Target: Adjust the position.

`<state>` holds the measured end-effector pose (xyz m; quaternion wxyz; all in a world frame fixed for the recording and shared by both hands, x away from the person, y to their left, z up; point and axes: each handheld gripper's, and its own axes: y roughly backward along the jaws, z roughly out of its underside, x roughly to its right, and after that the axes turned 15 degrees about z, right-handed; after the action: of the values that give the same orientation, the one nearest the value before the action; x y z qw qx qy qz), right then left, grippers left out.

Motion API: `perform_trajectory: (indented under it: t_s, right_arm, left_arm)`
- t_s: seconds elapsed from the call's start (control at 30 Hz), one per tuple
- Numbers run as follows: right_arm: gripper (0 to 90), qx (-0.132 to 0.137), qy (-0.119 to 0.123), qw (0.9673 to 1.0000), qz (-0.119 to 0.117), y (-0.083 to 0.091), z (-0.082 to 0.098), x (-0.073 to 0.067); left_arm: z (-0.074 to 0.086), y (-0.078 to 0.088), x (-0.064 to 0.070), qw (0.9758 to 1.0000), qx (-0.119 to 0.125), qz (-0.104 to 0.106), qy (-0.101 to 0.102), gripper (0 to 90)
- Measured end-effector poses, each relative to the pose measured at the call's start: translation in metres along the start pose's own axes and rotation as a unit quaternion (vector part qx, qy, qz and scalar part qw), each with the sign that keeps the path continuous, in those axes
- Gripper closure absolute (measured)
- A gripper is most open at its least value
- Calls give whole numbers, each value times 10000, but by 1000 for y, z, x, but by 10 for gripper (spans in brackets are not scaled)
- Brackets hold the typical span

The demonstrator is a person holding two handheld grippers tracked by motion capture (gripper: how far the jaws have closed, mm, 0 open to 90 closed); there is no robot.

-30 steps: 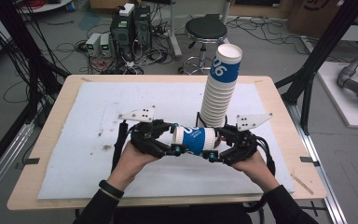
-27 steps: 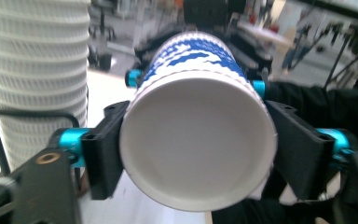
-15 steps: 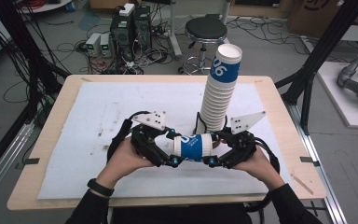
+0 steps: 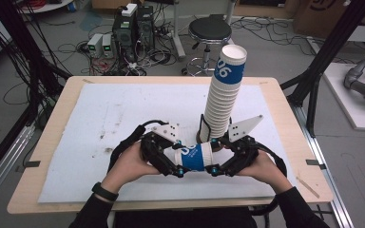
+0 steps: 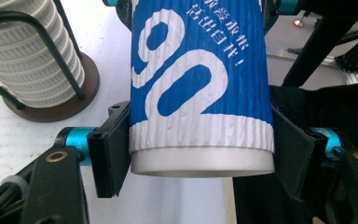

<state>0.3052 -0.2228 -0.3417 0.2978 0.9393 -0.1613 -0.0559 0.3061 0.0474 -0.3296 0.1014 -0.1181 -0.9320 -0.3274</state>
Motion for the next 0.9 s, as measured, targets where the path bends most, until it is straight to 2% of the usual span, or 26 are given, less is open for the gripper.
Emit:
perform_trajectory:
  t_s: [0.1,0.2,0.23,0.27,0.3,0.33,0.43,0.47,0.5,0.53,0.6,0.63,0.67,0.7,0.73,0.8,0.83,0.87,0.9]
  right_arm:
    - [186,59,-81,9999,-21,1,0,1]
    - [176,246,-198,9995,-14,4,-1,2]
    - [171,387,-294,9988,-28,6,-1,3]
    - [171,387,-294,9988,-28,6,-1,3]
    - [170,535,-375,9979,-11,8,-1,3]
    - [170,631,-408,9972,-3,9,-2,3]
    - [139,931,-540,9942,12,14,-2,4]
    - [139,931,-540,9942,12,14,-2,4]
    - [138,1177,-633,9910,50,19,-1,5]
    - [138,1177,-633,9910,50,19,-1,5]
    - [138,1318,-764,9883,54,23,-1,6]
    - [138,1318,-764,9883,54,23,-1,6]
    - [138,1337,-775,9880,41,23,-1,7]
    - [138,1414,-858,9862,27,23,0,6]
    - [138,1414,-858,9862,27,23,0,6]
    - [138,1561,-965,9830,-39,21,-1,5]
    - [138,1561,-965,9830,-39,21,-1,5]
    - [138,1626,-993,9817,-40,20,-1,5]
    - [138,1677,-1029,9804,-42,19,-2,4]
  left_arm:
    - [2,2,-2,9998,179,56,-19,296]
    - [5,4,-4,9990,414,136,-78,296]
    - [6,5,-5,9985,505,165,-111,296]
    - [7,7,-6,9980,580,182,-147,296]
    - [8,9,-6,9965,789,204,-191,297]
    - [8,9,-6,9965,789,204,-191,297]
    - [10,16,-6,9926,1160,183,-295,297]
    - [10,16,-6,9926,1160,183,-295,297]
    - [11,19,-5,9903,1346,170,-304,297]
    - [11,19,-5,9903,1346,170,-304,297]
    - [13,22,-5,9862,1613,135,-358,298]
    - [13,23,-5,9845,1707,141,-374,298]
    - [13,24,-3,9818,1862,128,-354,297]
    - [14,25,-3,9799,1951,128,-395,298]
    - [14,26,-3,9775,2060,138,-422,298]
    - [15,27,-3,9725,2276,186,-459,298]
    - [15,27,-3,9700,2374,206,-481,298]
    - [16,26,-4,9677,2466,222,-469,298]
    - [16,26,-4,9667,2507,253,-456,298]
